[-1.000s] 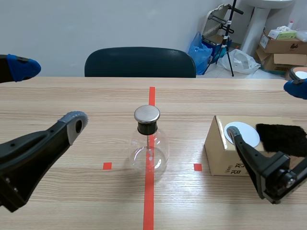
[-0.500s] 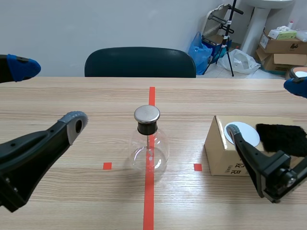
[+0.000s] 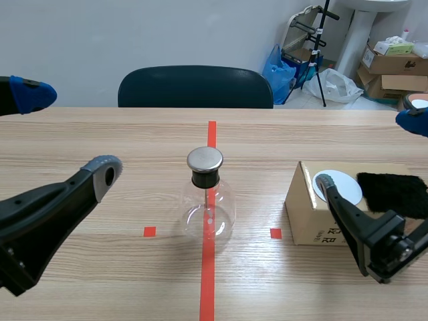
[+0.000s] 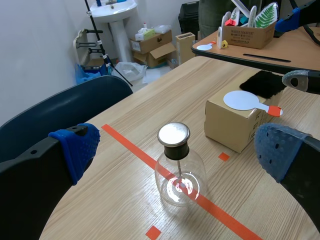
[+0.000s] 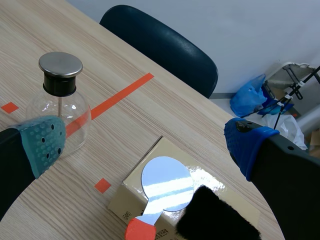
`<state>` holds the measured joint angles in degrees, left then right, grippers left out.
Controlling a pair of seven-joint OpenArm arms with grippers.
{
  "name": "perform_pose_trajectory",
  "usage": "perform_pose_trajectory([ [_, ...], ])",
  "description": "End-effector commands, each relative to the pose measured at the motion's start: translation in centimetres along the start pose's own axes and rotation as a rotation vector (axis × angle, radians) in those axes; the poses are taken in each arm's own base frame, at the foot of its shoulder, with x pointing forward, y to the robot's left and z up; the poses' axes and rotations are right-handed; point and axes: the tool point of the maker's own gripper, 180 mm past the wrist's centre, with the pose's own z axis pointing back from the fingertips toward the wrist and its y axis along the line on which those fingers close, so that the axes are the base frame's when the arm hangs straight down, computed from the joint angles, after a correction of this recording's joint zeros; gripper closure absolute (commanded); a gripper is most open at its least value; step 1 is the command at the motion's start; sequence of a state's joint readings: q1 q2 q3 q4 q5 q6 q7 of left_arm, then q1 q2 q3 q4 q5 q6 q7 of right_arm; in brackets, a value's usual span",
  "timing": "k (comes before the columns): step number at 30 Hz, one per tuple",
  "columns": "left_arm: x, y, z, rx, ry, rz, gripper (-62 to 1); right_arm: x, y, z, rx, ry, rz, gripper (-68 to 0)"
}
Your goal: Do the electroscope experiment
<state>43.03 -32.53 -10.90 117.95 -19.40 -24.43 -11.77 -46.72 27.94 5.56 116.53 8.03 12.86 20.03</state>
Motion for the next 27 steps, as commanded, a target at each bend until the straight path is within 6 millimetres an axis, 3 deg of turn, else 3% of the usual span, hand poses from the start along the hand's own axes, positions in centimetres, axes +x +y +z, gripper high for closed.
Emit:
perform_pose_trajectory([
  [1,0.31,-0.08,0.03,0.0,-0.015,0.01,-62.3,0.88,-0.44,-0.02,-0.015,-0.03,0.005,-67.9],
  [27,0.15,-0.15,0.03,-0.004,-0.006,-0.005,-62.3,0.83,-0.44,-0.02,-0.015,-0.027,0.005,-67.9],
])
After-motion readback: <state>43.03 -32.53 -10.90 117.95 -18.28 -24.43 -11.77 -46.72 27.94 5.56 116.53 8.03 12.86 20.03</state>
